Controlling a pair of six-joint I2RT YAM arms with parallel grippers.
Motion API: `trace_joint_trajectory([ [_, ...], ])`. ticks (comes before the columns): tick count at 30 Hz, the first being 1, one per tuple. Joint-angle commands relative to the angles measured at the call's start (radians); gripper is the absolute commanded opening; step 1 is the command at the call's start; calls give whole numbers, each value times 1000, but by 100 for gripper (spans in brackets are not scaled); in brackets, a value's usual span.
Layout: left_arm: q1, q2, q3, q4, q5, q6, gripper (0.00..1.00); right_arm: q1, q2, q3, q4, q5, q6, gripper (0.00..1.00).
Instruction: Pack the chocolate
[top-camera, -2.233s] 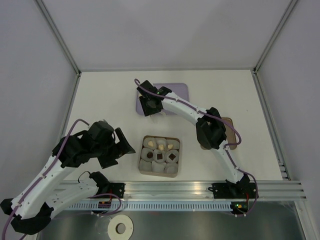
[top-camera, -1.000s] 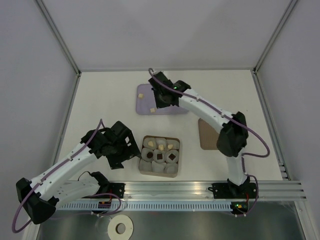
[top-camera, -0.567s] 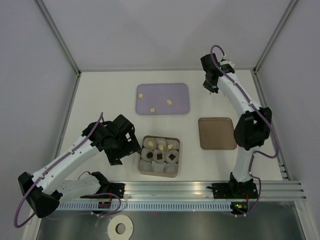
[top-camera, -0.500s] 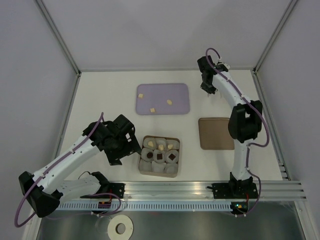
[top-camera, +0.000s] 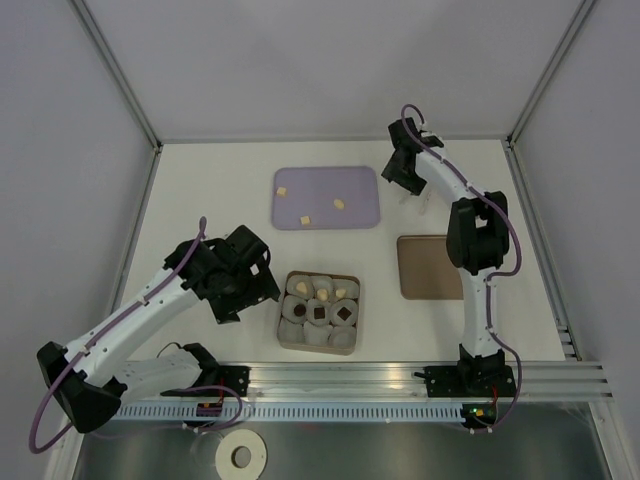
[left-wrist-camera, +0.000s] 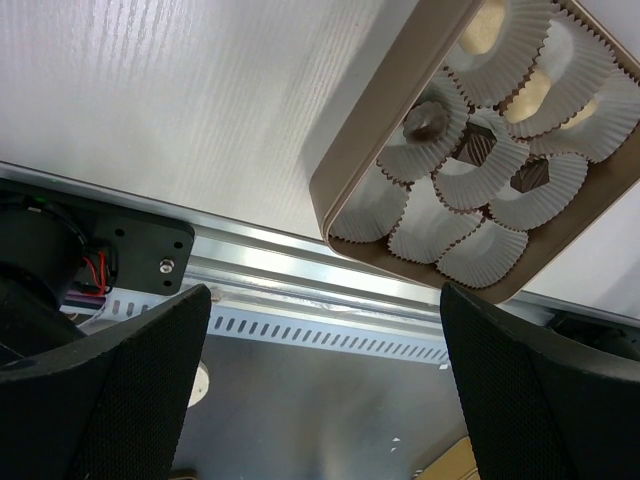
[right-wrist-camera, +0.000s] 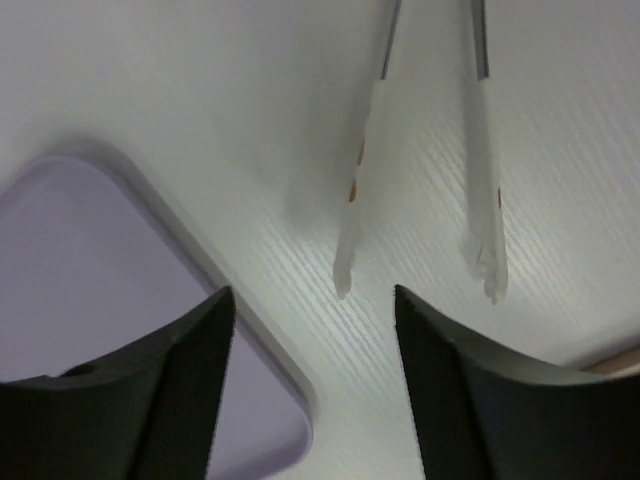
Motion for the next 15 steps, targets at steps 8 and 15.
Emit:
trace_joint_trajectory([
  [8, -3, 7, -10, 48, -33, 41, 100, -200, -66, -15, 423, -473, -354, 98],
  [15, -4, 10, -56, 90, -16, 67, 100, -233, 302, 506, 439, -626, -426, 98],
])
